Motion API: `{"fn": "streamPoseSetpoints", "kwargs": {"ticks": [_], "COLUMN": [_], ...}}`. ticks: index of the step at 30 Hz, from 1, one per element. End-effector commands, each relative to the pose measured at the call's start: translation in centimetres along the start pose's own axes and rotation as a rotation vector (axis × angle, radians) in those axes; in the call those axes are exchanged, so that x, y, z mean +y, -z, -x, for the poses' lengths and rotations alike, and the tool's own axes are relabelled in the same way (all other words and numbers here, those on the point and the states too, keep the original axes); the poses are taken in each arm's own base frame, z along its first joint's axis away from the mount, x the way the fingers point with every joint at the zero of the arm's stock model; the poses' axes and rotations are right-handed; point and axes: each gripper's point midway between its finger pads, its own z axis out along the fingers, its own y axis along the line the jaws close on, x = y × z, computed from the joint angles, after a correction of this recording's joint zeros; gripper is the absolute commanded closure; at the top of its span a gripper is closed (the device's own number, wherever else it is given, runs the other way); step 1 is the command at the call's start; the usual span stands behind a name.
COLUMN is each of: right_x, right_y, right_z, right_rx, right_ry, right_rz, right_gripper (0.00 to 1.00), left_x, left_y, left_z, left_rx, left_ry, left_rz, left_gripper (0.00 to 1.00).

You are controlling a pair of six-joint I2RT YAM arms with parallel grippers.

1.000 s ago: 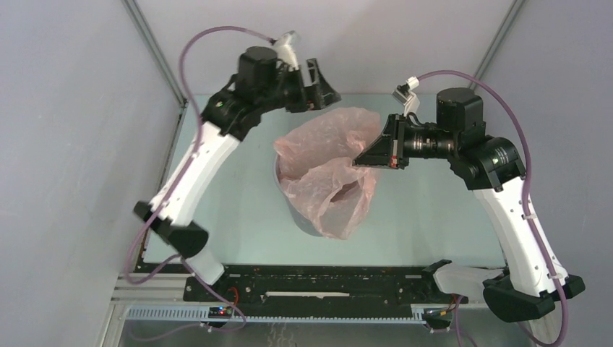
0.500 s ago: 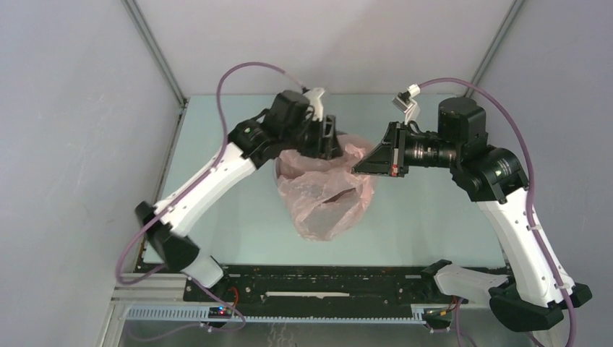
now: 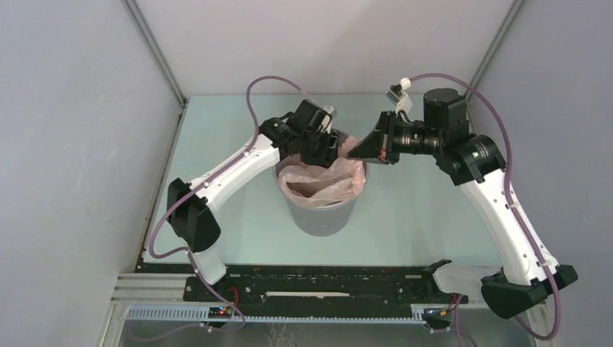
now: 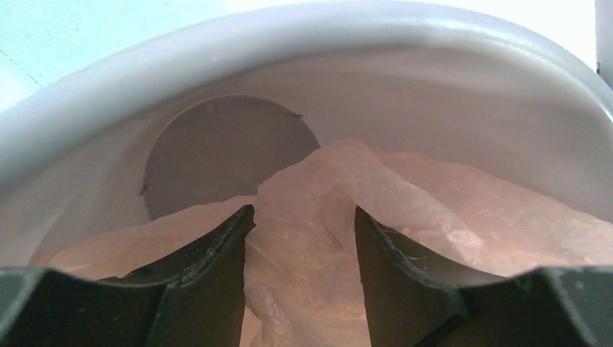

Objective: Put the trash bags into the trash bin

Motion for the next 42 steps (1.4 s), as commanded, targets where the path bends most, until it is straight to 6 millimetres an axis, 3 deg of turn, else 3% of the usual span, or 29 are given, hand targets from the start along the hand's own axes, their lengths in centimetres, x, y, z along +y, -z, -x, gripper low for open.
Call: {"fn": "streamPoseSetpoints", "kwargs": {"ticks": [1, 5, 10, 13, 17, 21, 25, 30, 35, 38, 42], "right_x": [1.3, 0.3, -0.7, -1.0, -1.4, -1.6, -1.6, -2.2, -2.1, -2.2, -2.8], "right_y": [0.3, 1.0, 0.6, 0.0, -1.2, -2.4, -3.4, -5.0, -5.2, -5.2, -5.1], "right_z": [2.9, 4.2, 4.0, 3.7, 3.4, 3.4, 4.1, 5.1, 5.7, 5.8, 5.9], "right_rx": [-0.056, -0.077, -0.049, -0.017, 0.012, 0.034, 0.012, 0.033, 0.039, 0.046, 0.031], "right_ry": [0.031, 0.022, 0.003, -0.009, 0.0, -0.042, -0.055, -0.083, -0.068, -0.072, -0.038], "right_rz": [0.048, 0.031, 0.029, 0.038, 0.042, 0.049, 0.053, 0.092, 0.092, 0.088, 0.067], "right_gripper": [1.0, 1.0, 1.0, 1.0, 1.0, 1.0, 1.0, 1.0, 0.99, 0.99, 0.97], "left_x": [-3.0, -3.0, -2.0, -2.5, -4.3, -7.6, -9.2, -7.7, -6.4, -6.8, -5.7], "left_y": [5.1, 8.8, 13.5, 17.3, 21.2, 22.5, 21.2, 17.6, 15.4, 14.8, 12.2], "left_z": [4.3, 5.3, 5.9, 6.7, 6.8, 5.6, 3.5, 3.0, 3.6, 4.0, 3.6], "left_rx": [-0.133, -0.195, -0.264, -0.333, -0.412, -0.431, -0.378, -0.308, -0.253, -0.225, -0.171], "left_ry": [-0.056, -0.077, 0.011, 0.083, 0.116, 0.102, -0.016, -0.039, -0.05, -0.052, -0.067], "left_rz": [-0.104, -0.101, -0.151, -0.252, -0.374, -0.556, -0.543, -0.378, -0.265, -0.265, -0.206], "left_gripper": [0.37, 0.24, 0.15, 0.11, 0.07, 0.05, 0.04, 0.05, 0.14, 0.21, 0.27]}}
